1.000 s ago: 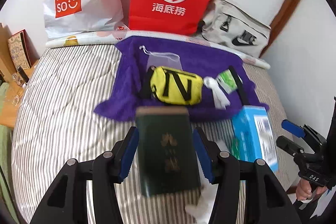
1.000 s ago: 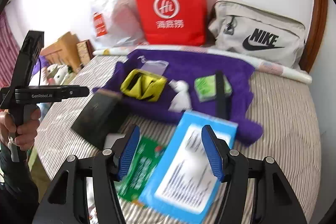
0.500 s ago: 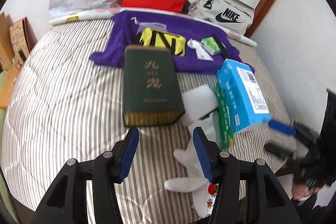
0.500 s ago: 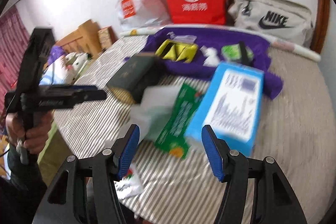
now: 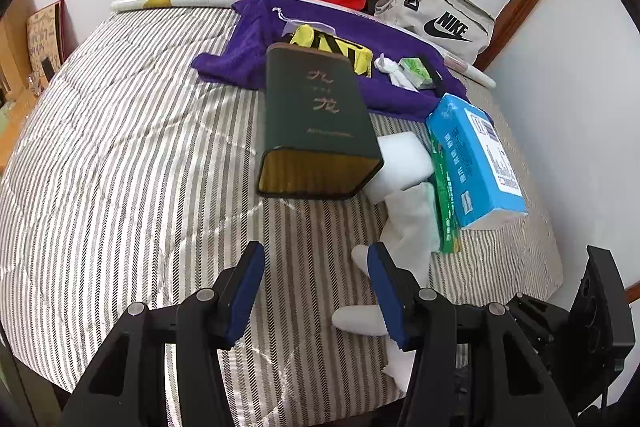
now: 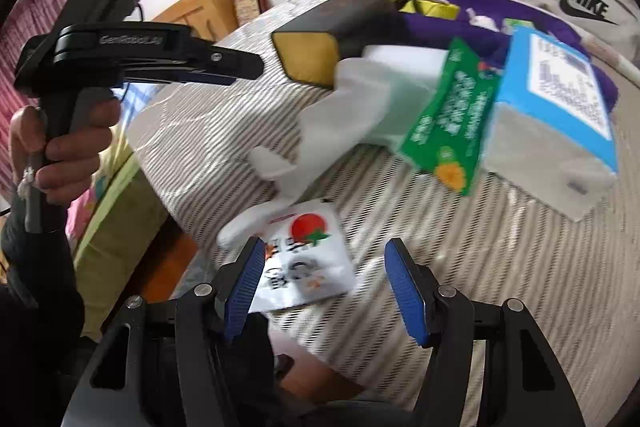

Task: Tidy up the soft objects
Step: 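Withdraw both tools from the towel back toward the remaining pile, then grasp the white tomato-print snack packet with the right tool, then grasp the white green-cuffed socks with the left tool while the right tool lifts the snack packet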

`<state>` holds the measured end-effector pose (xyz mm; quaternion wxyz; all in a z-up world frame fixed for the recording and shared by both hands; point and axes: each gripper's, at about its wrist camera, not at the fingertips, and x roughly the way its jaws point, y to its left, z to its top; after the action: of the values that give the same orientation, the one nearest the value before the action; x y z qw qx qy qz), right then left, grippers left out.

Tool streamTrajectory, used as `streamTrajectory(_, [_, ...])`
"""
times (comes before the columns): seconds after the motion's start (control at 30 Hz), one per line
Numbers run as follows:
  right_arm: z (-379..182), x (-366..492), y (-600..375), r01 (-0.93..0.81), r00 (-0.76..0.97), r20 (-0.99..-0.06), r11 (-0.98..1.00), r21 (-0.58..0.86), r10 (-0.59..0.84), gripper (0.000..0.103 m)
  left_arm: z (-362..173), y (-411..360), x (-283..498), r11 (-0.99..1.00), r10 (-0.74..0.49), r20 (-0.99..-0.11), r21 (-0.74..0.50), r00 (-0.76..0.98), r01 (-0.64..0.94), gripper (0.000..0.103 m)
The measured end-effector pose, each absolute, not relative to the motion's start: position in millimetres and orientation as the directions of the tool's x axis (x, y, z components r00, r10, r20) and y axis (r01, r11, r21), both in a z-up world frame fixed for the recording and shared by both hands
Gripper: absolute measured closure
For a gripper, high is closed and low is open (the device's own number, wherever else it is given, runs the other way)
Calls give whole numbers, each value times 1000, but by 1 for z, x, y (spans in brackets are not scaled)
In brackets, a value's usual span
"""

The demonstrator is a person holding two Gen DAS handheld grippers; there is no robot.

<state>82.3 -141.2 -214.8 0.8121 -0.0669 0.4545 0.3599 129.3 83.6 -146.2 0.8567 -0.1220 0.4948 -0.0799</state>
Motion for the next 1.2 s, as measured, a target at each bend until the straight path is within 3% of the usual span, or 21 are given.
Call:
streamTrajectory(0.13, [-223,77,-131,-666,313,-801,719,197,510,40,-150,88,127,955,-265,-826,-295,499,19,52])
streamTrajectory(0.4, [-227,68,-118,-688,344,-800,711,142,492,25,-159,98,126,954,-265,-828,-300,495,7,52])
streamTrajectory(0.53, [-231,62,-107,-710,394,-803,703,42,446,24,-162,99,126,952,-268,-829,-306,492,5,52])
streamTrajectory(0.63, [-233,57,-106,-702,436,-797,712,-10,418,29,-163,99,127,953,-267,-831,-304,488,3,52])
streamTrajectory(0.77, [-230,60,-116,-684,450,-787,729,-1,421,47,-166,96,127,957,-256,-839,-291,480,2,52])
streamTrajectory(0.87, [-229,63,-121,-682,442,-788,732,15,428,53,-168,94,128,958,-252,-844,-286,474,-1,52])
streamTrajectory(1.2, [-218,70,-141,-649,466,-768,760,42,440,55,-162,76,130,958,-275,-835,-279,476,62,52])
